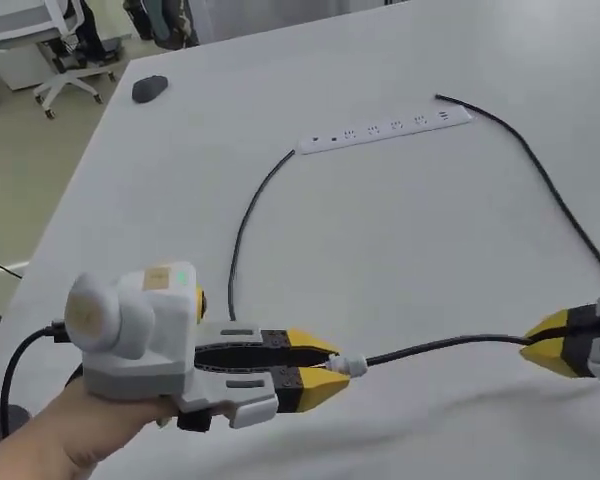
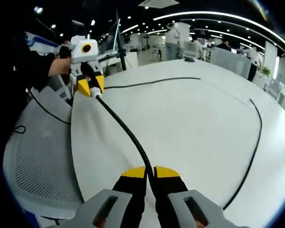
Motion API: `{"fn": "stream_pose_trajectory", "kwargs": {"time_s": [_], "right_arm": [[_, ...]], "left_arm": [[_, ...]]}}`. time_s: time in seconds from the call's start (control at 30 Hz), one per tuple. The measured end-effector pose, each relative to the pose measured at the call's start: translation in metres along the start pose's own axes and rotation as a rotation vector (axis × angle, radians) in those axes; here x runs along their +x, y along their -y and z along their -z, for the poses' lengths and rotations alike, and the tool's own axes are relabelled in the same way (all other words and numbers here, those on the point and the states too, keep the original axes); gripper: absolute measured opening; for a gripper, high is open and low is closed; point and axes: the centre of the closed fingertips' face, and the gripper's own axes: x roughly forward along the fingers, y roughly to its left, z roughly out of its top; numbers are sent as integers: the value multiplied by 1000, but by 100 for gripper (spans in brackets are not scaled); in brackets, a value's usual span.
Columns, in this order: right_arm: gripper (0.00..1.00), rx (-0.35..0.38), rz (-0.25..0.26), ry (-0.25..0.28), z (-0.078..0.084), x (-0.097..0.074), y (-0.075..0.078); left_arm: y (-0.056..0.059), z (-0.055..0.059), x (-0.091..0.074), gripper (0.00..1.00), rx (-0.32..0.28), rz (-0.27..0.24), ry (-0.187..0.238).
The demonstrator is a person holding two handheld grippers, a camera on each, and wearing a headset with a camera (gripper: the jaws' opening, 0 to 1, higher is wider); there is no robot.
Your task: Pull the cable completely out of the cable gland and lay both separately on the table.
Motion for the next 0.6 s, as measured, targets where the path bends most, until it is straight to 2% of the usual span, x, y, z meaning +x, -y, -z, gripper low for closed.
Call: {"fn": "stream_pose_trajectory", "kwargs": {"time_s": [0.03,0.07,0.23,0.3,0.33,0.37,0.4,0.43,0.5,0.53,0.6], "right_arm": [[0,1,20,14,1,-2,6],[0,39,56,13,5,-6,15],[0,108,153,-12,27,-19,42],[0,116,200,-57,39,-22,51],[1,121,271,-96,49,-26,62],[1,117,291,-132,57,-27,65],[1,122,310,-141,61,-28,68],[1,132,321,-131,61,-28,70],[1,136,310,-123,63,-29,68],[2,132,317,-103,60,-29,68],[4,125,312,-101,58,-30,66]], "left_arm": [[-1,0,-1,15,-4,-2,4],[-2,0,-1,15,-7,-8,6],[-1,2,-4,15,-11,-10,1],[-1,3,-4,15,-9,-13,2],[-2,3,-5,15,-9,-17,-1],[-3,4,-5,15,-5,-21,-6],[-3,5,-6,15,-6,-22,-7],[-4,6,-7,15,-10,-23,-8],[-5,7,-8,15,-12,-29,-8],[-5,7,-8,15,-14,-29,-9],[-7,8,-9,15,-9,-36,-15]]}}
